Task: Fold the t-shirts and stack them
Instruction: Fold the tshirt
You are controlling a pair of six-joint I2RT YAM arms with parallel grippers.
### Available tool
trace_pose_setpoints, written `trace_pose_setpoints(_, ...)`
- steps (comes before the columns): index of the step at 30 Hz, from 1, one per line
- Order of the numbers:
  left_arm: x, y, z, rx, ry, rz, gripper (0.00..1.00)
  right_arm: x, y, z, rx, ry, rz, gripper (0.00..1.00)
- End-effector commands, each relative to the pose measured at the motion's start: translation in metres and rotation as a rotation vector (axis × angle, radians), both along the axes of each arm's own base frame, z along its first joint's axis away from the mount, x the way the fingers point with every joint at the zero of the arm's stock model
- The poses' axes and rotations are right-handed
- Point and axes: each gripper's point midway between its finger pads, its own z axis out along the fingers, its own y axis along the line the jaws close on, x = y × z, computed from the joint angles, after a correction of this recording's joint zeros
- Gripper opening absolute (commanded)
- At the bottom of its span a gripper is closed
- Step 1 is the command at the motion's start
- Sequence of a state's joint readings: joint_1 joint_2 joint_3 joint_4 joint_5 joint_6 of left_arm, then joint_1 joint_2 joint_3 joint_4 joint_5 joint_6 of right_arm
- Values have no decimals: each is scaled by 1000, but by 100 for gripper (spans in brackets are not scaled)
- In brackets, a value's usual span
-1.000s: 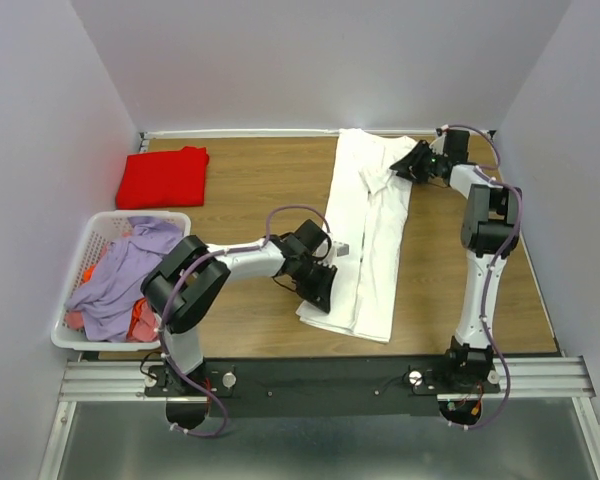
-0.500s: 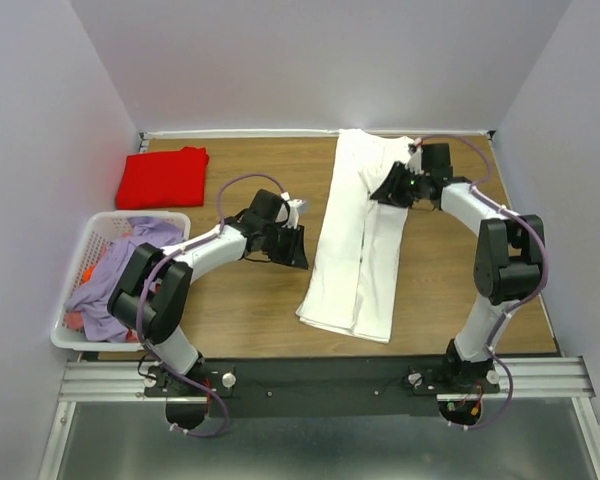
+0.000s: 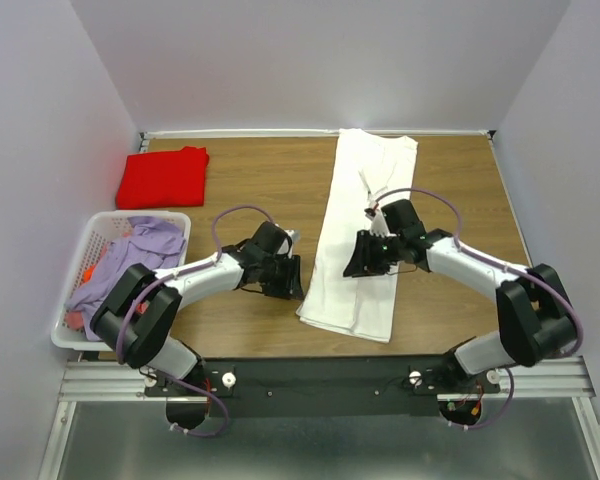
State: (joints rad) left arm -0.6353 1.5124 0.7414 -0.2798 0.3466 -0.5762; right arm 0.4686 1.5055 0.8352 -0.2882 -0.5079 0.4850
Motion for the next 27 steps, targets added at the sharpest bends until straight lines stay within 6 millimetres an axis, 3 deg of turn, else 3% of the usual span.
trace_pose_setpoints(1, 1, -7, 15, 1, -49, 68, 57, -4, -27, 2, -86, -33, -110, 41)
trace_pose_setpoints(4, 1, -6, 15, 11, -61, 81, 66, -16, -48, 0, -169, -37, -162, 42)
trace_pose_setpoints(7, 1, -6, 14, 38, -75, 85, 67, -38, -81, -5, -296, -6, -240, 44)
trace_pose_setpoints(13, -18, -19, 15, 64, -68, 8, 66, -83, -106, -3, -368, 122, -309, 48)
trace_pose_setpoints(18, -30, -19, 19, 72, -61, -24, 65, -118, -110, -20, -344, 234, -333, 51)
trace_pose_setpoints(27, -39, -21, 8, 99, -59, -79, 63, -142, -98, -51, -249, 343, -337, 51)
